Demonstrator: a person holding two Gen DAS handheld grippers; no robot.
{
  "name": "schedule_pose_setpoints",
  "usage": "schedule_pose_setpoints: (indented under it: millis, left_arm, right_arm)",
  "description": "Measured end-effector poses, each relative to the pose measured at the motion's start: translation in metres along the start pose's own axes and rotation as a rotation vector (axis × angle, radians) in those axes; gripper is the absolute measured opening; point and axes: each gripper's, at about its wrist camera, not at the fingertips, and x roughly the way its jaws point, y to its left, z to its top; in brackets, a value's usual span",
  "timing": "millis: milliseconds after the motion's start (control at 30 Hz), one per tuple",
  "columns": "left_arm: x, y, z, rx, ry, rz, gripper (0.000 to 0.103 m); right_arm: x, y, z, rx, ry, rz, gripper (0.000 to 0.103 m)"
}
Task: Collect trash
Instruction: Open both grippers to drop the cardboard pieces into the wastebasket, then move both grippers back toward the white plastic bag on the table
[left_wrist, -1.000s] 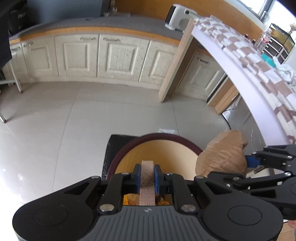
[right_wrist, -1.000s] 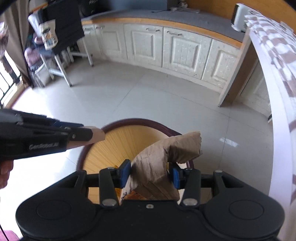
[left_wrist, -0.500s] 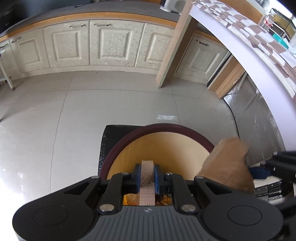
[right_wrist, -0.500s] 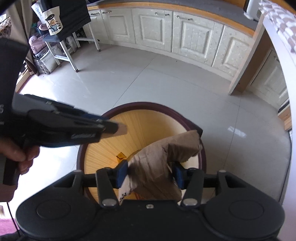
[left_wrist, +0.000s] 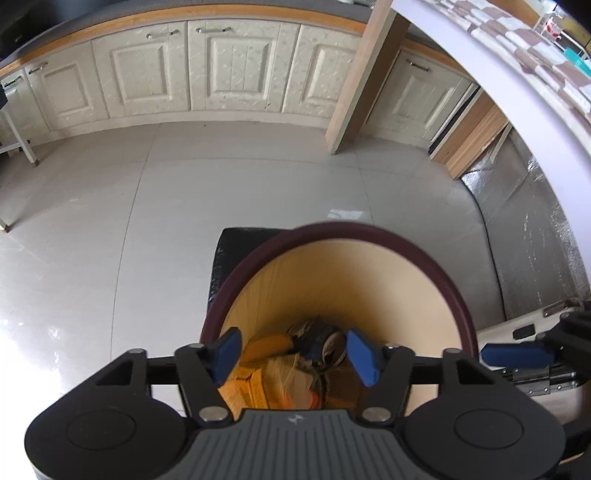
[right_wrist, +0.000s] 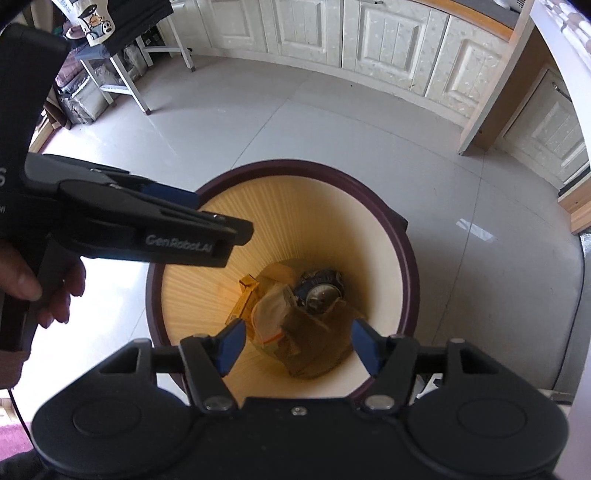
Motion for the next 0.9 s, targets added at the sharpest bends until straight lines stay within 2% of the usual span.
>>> schedule_pose_setpoints:
  millis: [167,233,433,667,767,900]
  left_arm:
    - [-0.005,0.007,-0.008,-0.018,0.014,0.022,0.083]
    - [-0.007,0.01,-0.012,-0.022,0.02,0.031,0.093]
    - [-0.015,0.017,-0.025,-0.025,0.027,0.046,0.103]
    - [-0.029,0.024,-0.043,-0.034,0.015,0.052,0.103]
    - [-0.036,0.027,-0.052,-0.031,0.01,0.058,0.103]
    - [-0.047,0.032,-0.062,-0.039,-0.002,0.069,0.103]
  right_arm:
    - [-0.001,-0.002,-0.002,0.015,0.001,-0.005,0.065]
    - [-0.003,-0.004,-0.003,0.031,-0.002,-0.004,0.068]
    - [-0.005,-0.011,-0.01,0.086,-0.007,-0.042,0.075]
    - [-0.012,-0.012,-0.021,0.137,-0.024,-0.078,0.086]
    - [-0.017,-0.012,-0.026,0.15,-0.044,-0.089,0.099]
    - [-0.024,-0.013,-0.03,0.174,-0.08,-0.104,0.103]
